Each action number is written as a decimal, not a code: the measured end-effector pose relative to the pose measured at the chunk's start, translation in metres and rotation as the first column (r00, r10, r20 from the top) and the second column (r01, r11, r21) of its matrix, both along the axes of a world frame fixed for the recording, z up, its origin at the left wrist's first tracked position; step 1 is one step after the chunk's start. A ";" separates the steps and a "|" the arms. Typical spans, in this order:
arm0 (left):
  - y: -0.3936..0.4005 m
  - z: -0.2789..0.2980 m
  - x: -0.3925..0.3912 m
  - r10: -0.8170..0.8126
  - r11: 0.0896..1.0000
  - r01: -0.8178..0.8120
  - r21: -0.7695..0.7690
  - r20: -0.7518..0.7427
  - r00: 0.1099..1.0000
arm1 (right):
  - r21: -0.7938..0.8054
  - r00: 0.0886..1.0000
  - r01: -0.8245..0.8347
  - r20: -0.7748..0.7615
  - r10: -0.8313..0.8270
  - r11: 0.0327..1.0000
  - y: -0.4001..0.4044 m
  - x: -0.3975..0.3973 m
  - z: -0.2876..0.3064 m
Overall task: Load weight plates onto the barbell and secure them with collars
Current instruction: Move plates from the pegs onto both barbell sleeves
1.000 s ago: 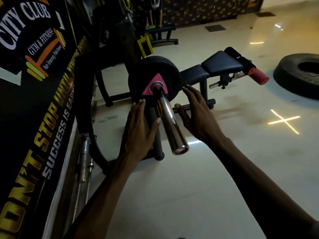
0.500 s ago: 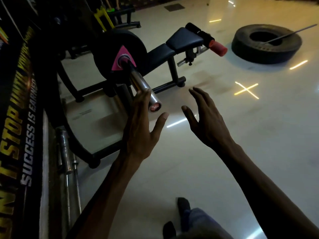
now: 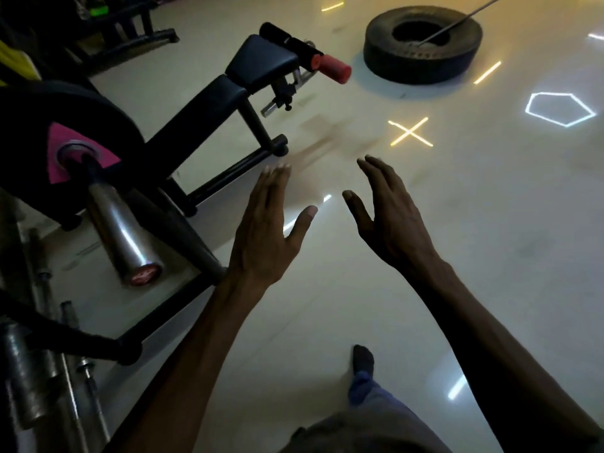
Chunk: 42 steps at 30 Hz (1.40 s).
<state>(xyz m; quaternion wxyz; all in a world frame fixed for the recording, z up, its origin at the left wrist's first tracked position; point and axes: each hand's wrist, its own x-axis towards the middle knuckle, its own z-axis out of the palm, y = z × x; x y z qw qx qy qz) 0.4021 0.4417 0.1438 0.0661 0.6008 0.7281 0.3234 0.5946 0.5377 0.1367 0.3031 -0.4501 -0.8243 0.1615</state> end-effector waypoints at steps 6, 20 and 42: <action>0.119 -0.013 0.019 -0.037 0.994 0.035 -0.100 -0.014 0.999 | -0.012 0.998 0.048 0.030 -0.048 0.999 0.106 0.038 -0.010; 0.403 -0.054 0.001 -0.132 0.976 0.132 -0.172 0.009 0.991 | -0.083 0.986 0.122 0.124 -0.111 0.989 0.363 0.034 -0.048; 0.960 -0.066 -0.075 -0.247 0.941 0.238 -0.242 -0.011 0.969 | -0.139 0.959 0.258 0.155 -0.236 0.956 0.889 -0.030 -0.066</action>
